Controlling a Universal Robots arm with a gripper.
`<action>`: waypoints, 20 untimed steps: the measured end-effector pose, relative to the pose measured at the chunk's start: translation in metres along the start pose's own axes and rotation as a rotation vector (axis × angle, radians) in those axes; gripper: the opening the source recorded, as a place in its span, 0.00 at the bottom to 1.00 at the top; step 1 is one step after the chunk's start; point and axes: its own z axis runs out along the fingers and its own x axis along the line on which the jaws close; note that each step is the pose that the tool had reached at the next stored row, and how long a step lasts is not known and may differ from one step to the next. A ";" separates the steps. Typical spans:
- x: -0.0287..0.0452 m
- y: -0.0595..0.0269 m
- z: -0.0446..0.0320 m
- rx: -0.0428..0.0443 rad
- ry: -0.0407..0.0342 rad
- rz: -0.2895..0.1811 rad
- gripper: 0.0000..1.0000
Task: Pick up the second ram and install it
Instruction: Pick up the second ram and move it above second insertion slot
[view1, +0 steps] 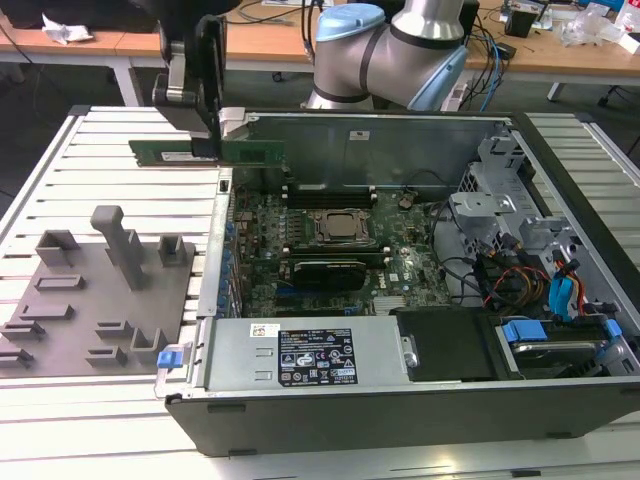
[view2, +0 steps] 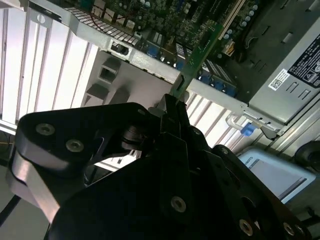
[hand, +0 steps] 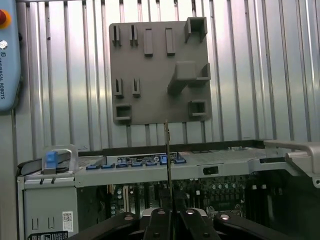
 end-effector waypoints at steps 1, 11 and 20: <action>-0.0003 -0.0031 -0.0002 -0.0002 0.0001 0.000 0.13; -0.0024 -0.0350 -0.0017 -0.0013 0.0001 0.000 0.13; -0.0044 -0.0596 -0.0023 -0.0051 -0.0294 -0.001 0.13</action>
